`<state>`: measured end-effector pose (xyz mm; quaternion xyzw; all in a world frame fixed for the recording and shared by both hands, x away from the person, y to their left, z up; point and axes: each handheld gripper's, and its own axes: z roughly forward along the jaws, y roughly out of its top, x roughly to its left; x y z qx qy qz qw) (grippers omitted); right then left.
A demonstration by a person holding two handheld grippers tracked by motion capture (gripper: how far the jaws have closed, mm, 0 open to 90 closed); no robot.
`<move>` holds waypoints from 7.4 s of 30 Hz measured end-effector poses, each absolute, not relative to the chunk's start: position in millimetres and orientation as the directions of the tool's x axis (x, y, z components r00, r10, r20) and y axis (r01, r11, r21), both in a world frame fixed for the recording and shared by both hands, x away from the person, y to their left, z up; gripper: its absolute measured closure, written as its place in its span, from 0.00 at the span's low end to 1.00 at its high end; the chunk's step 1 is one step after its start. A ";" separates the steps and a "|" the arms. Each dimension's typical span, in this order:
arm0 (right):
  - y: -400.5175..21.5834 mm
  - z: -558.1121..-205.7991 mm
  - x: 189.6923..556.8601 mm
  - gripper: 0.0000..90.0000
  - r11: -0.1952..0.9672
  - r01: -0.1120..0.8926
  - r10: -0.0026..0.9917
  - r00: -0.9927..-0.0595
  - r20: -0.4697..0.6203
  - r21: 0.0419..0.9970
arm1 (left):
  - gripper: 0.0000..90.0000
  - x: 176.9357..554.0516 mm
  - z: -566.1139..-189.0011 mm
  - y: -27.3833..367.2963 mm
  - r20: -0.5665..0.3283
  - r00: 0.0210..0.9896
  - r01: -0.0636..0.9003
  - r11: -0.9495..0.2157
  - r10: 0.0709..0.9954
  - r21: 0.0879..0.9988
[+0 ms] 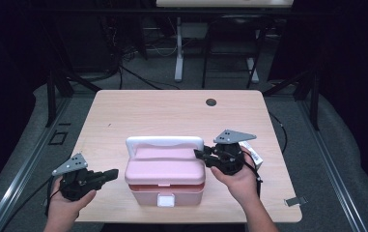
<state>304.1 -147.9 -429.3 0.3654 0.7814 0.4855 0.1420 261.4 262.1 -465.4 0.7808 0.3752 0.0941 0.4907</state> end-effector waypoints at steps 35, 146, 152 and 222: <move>-149.4 -429.6 306.1 0.82 0.247 0.445 0.712 -0.686 0.150 0.861 | 1.00 257.2 -469.9 220.1 -0.215 0.769 0.479 -0.321 0.602 0.817; -157.8 -480.6 268.4 0.77 0.277 0.515 0.746 -0.648 0.157 0.811 | 1.00 314.0 -394.5 205.6 -0.147 0.765 0.389 -0.268 0.628 0.882; -157.4 -479.7 268.4 0.76 0.277 0.518 0.749 -0.644 0.157 0.809 | 1.00 316.5 -391.8 204.3 -0.141 0.765 0.386 -0.272 0.629 0.882; -129.1 -491.4 256.4 0.94 0.369 0.470 0.674 -0.729 0.117 0.802 | 1.00 356.4 -387.8 201.4 -0.148 0.718 0.431 -0.268 0.680 0.862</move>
